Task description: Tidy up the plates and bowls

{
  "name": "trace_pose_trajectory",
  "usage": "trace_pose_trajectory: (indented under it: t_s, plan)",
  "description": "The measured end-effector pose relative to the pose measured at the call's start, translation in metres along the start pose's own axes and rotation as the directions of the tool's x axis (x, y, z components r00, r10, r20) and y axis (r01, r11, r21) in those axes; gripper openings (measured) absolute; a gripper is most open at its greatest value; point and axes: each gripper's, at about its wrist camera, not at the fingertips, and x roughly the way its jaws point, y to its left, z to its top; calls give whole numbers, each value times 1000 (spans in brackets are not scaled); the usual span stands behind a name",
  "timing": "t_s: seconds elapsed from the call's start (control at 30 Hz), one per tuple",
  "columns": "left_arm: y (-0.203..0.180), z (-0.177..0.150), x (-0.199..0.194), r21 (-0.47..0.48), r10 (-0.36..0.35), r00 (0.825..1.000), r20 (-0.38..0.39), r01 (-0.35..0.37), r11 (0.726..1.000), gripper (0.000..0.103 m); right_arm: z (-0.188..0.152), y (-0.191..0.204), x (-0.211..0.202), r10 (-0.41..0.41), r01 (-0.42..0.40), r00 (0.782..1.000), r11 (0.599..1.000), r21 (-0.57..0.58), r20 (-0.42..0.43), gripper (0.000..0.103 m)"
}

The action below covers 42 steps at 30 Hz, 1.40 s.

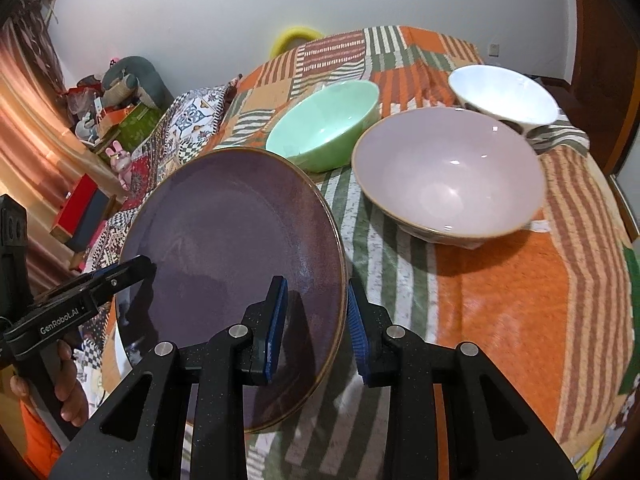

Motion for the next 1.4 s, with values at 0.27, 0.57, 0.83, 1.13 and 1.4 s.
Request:
trace_pose_trajectory:
  t_s: [0.27, 0.57, 0.83, 1.13, 1.4]
  plan:
    - [-24, -7, -15, 29, -2, 1000, 0, 2, 1000, 29, -12, -2, -20, -3, 3, 999, 1000, 12, 36, 27]
    - [-57, -20, -7, 77, -5, 999, -47, 9, 997, 29, -23, -23, -36, -15, 12, 998, 999, 50, 57, 27]
    - [-79, -28, 16, 106, -18, 994, -111, 29, 994, 30, -39, -46, -38, -45, 41, 998, 994, 102, 36, 27]
    - [-87, -36, 48, 112, -31, 980, -195, 53, 992, 31, -52, -70, -33, -69, 69, 998, 987, 143, -5, 27]
    - [-81, -38, 61, 104, -25, 974, -226, 50, 993, 31, -53, -73, -23, -75, 79, 997, 986, 144, -32, 27]
